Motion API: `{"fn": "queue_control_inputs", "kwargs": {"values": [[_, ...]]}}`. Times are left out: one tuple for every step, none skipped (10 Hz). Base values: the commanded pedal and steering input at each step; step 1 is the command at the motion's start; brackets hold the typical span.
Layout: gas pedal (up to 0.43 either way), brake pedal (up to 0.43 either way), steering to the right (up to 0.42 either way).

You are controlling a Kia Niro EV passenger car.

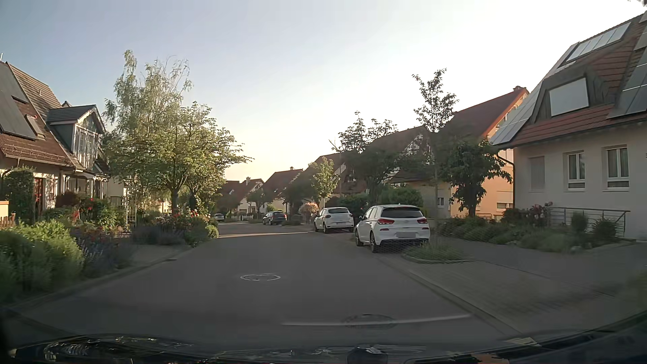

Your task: Follow the waypoints while adhering to traffic rules and regulations

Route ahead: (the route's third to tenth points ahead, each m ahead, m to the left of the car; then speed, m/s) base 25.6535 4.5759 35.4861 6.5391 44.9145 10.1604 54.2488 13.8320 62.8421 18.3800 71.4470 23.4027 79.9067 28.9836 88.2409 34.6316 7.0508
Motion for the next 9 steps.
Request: {"fn": "queue_control_inputs", "kwargs": {"values": [[0.039, 0.000, -0.031], [0.039, 0.000, -0.033], [0.039, 0.000, -0.034], [0.039, 0.000, -0.034], [0.028, 0.000, -0.034], [0.028, 0.000, -0.035], [0.028, 0.000, -0.039], [0.028, 0.000, -0.041], [0.028, 0.000, -0.042]]}}
